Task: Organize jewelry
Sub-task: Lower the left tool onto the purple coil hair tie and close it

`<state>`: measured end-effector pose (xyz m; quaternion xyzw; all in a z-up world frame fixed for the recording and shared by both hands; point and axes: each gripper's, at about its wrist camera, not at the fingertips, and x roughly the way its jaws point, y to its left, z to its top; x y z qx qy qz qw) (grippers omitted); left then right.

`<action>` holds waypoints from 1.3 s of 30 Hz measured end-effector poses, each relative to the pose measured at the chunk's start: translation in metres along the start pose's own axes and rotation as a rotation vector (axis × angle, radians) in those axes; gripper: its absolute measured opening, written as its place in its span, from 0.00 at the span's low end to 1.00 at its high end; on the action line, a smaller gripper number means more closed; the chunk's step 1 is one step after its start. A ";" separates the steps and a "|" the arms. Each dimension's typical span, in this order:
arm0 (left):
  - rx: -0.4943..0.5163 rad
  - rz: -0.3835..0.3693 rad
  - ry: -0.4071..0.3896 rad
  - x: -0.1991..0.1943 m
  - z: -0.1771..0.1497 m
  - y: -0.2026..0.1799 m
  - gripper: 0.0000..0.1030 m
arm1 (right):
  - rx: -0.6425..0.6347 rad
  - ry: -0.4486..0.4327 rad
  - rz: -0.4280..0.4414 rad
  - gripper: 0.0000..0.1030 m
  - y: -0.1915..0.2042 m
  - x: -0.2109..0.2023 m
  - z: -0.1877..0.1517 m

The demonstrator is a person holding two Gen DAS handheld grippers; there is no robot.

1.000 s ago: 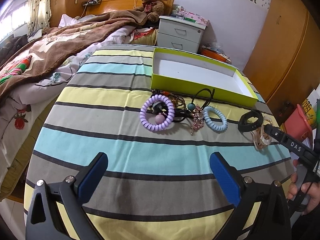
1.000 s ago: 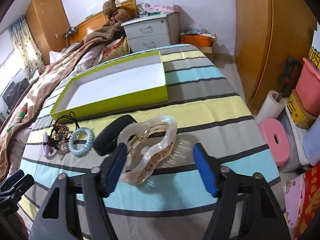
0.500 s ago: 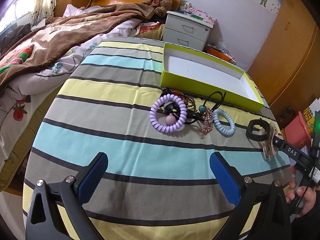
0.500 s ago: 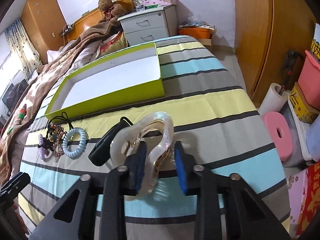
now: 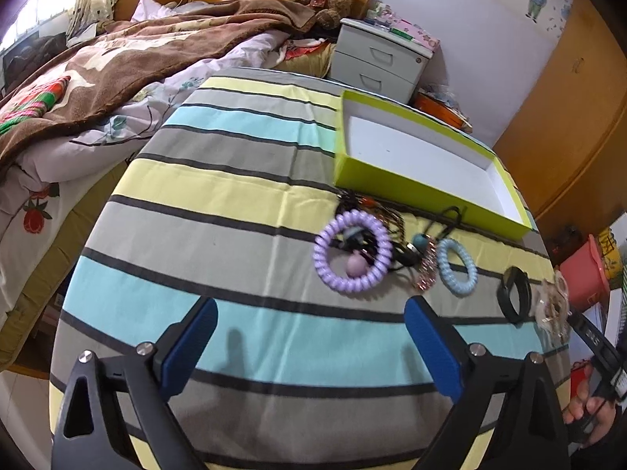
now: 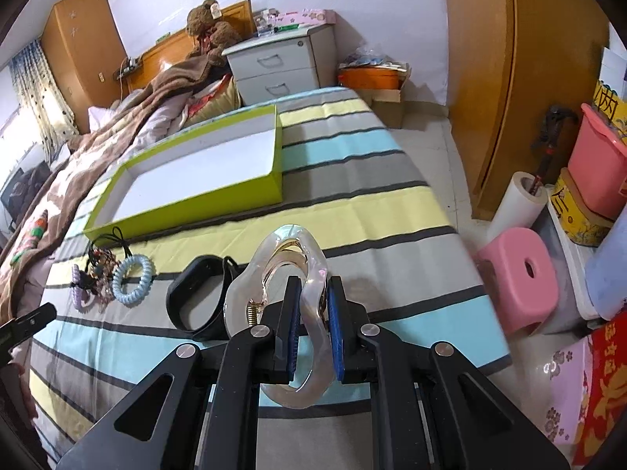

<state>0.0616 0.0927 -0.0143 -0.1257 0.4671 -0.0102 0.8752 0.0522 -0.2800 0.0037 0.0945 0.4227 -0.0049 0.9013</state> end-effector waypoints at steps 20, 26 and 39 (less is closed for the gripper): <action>0.115 0.090 0.038 0.031 0.020 -0.003 0.72 | -0.026 -0.047 0.051 0.13 0.012 -0.012 0.007; 0.127 0.088 0.026 0.035 0.024 -0.008 0.59 | -0.028 -0.046 0.051 0.13 0.013 -0.011 0.007; 0.149 0.113 0.008 0.039 0.024 -0.016 0.26 | -0.039 -0.062 0.057 0.13 0.018 -0.012 0.007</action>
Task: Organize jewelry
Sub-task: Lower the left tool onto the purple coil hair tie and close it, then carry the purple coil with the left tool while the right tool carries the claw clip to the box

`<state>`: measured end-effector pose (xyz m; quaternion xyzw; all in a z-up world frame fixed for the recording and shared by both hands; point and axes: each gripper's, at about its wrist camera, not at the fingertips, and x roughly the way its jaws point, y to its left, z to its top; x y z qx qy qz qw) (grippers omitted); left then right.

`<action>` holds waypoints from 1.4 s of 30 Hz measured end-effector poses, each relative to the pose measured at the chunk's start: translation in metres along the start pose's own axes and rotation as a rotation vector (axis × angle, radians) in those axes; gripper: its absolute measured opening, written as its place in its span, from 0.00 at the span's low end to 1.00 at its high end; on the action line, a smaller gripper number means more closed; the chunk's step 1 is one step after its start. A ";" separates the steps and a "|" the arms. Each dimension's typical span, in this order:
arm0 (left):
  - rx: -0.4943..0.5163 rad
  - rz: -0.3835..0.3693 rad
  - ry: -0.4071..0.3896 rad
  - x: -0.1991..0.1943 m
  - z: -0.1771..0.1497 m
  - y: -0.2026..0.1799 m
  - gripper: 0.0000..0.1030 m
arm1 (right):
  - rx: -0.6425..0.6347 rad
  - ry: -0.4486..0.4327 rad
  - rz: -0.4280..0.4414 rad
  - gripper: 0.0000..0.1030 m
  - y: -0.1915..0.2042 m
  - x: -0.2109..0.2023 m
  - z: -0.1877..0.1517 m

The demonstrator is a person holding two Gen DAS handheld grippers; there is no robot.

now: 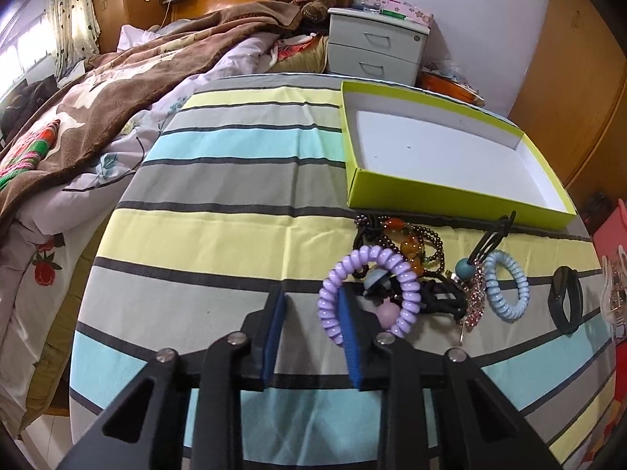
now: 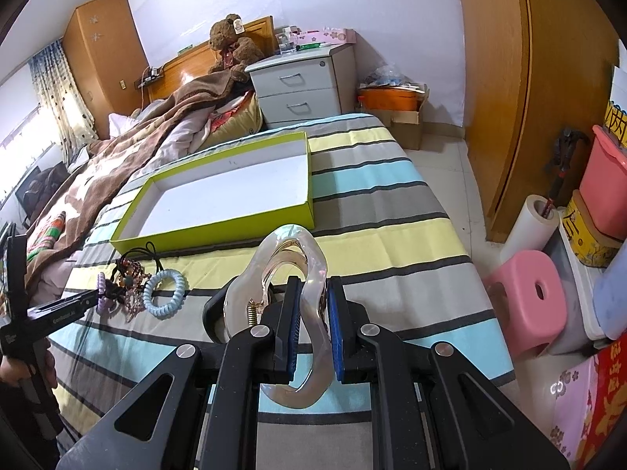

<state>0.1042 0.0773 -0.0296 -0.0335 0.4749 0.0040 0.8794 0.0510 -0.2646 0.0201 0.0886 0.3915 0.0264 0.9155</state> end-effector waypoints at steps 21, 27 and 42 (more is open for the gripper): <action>-0.039 -0.022 -0.067 -0.027 0.002 0.004 0.10 | -0.006 -0.037 0.017 0.13 0.001 -0.016 0.001; -0.033 -0.028 -0.092 -0.042 0.008 0.000 0.10 | -0.017 -0.059 0.018 0.13 0.004 -0.025 0.007; -0.010 -0.072 -0.160 -0.070 0.049 -0.014 0.10 | -0.074 -0.100 0.042 0.13 0.020 -0.032 0.052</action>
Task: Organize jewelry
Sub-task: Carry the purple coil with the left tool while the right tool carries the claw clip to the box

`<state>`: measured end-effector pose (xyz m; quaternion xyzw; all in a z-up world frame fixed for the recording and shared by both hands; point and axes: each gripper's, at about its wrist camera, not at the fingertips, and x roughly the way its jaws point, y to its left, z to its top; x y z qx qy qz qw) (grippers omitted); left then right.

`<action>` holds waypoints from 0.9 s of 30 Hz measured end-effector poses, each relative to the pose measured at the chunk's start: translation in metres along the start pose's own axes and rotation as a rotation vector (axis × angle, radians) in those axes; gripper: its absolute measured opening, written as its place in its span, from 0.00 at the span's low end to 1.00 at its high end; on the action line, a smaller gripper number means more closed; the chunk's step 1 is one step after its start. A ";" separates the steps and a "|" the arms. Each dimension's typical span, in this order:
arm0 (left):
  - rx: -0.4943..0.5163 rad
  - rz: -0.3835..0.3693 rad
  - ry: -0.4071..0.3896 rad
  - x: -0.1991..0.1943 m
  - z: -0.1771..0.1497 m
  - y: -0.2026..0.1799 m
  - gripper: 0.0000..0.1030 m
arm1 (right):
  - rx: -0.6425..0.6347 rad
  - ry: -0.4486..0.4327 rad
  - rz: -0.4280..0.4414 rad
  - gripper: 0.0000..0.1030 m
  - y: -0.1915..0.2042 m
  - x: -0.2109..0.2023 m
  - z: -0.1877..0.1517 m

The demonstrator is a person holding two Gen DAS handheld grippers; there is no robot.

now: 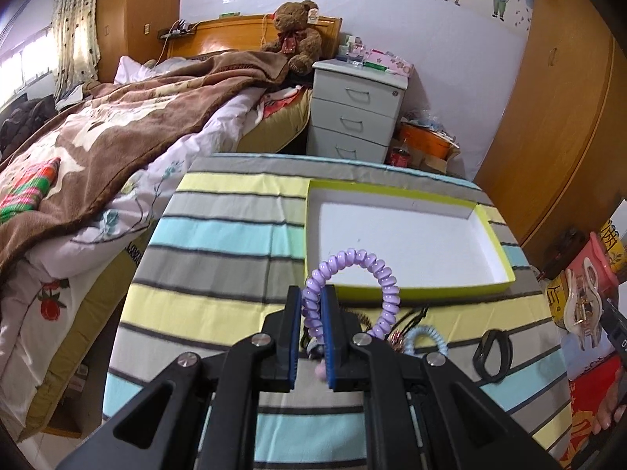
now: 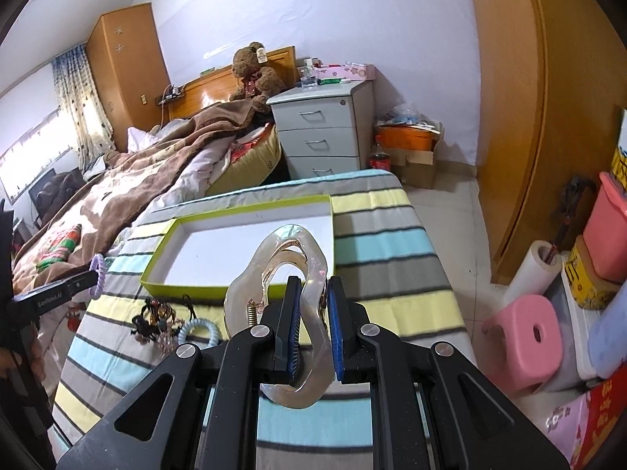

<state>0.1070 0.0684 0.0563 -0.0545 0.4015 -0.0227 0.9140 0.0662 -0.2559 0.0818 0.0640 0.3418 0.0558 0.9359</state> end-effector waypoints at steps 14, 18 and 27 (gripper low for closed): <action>-0.021 -0.059 0.018 0.051 0.049 -0.010 0.10 | -0.082 0.058 0.002 0.13 0.015 0.074 0.055; -0.028 -0.071 0.050 0.073 0.058 -0.013 0.11 | -0.087 0.094 -0.005 0.13 0.015 0.102 0.064; -0.020 -0.058 0.119 0.120 0.067 -0.017 0.11 | -0.100 0.180 0.001 0.13 0.015 0.160 0.067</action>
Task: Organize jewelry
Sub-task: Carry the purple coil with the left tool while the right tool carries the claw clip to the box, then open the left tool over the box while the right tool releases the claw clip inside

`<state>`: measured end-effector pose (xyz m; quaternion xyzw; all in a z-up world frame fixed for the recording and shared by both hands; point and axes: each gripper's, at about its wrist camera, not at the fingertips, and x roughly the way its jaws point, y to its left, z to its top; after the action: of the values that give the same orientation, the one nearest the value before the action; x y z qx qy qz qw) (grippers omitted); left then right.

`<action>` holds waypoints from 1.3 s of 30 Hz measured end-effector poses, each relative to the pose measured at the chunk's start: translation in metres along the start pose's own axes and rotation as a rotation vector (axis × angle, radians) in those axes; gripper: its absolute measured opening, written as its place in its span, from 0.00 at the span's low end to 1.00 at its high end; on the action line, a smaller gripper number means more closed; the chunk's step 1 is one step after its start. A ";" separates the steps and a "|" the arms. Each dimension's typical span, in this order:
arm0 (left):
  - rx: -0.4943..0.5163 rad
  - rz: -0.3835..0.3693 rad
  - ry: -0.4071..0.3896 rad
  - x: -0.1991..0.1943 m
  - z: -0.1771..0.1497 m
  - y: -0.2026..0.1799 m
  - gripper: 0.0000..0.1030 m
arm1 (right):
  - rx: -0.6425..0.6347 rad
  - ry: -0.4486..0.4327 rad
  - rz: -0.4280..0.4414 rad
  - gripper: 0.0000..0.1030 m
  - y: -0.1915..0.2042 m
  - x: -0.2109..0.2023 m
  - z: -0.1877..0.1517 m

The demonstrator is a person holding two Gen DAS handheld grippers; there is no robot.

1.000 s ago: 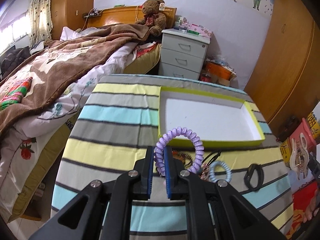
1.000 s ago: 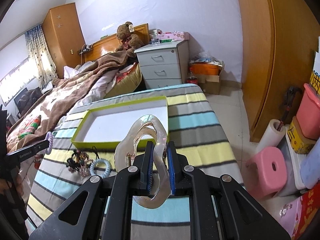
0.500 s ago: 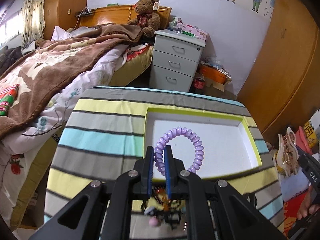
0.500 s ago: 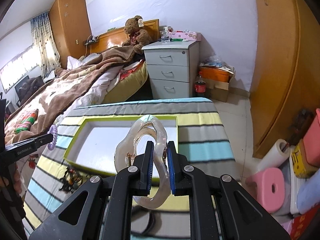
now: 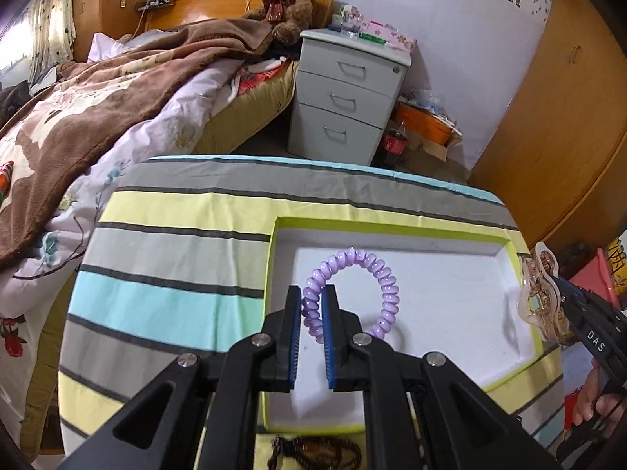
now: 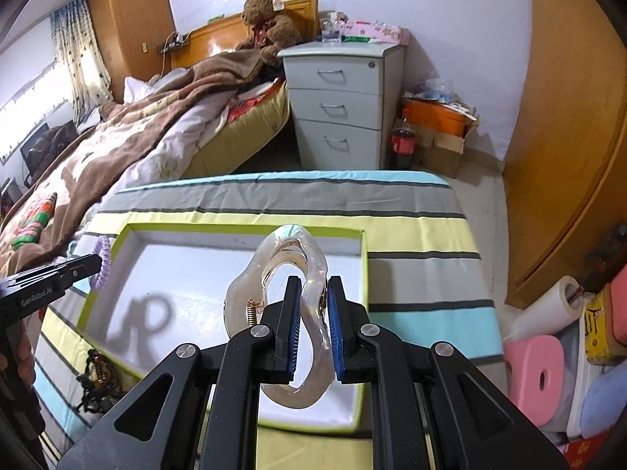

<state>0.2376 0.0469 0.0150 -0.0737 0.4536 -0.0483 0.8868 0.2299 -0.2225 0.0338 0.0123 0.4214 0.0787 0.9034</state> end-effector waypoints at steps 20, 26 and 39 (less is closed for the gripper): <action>0.007 0.034 0.072 0.048 0.003 -0.004 0.11 | -0.053 0.052 -0.047 0.13 0.005 0.043 0.003; 0.007 0.029 0.081 0.050 0.002 -0.006 0.11 | -0.061 0.059 -0.051 0.13 0.005 0.048 0.001; 0.011 0.029 0.082 0.051 0.004 -0.007 0.17 | -0.049 0.046 -0.060 0.13 0.002 0.046 0.004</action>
<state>0.2700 0.0330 -0.0223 -0.0603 0.4903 -0.0407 0.8685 0.2621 -0.2134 0.0018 -0.0244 0.4400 0.0624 0.8955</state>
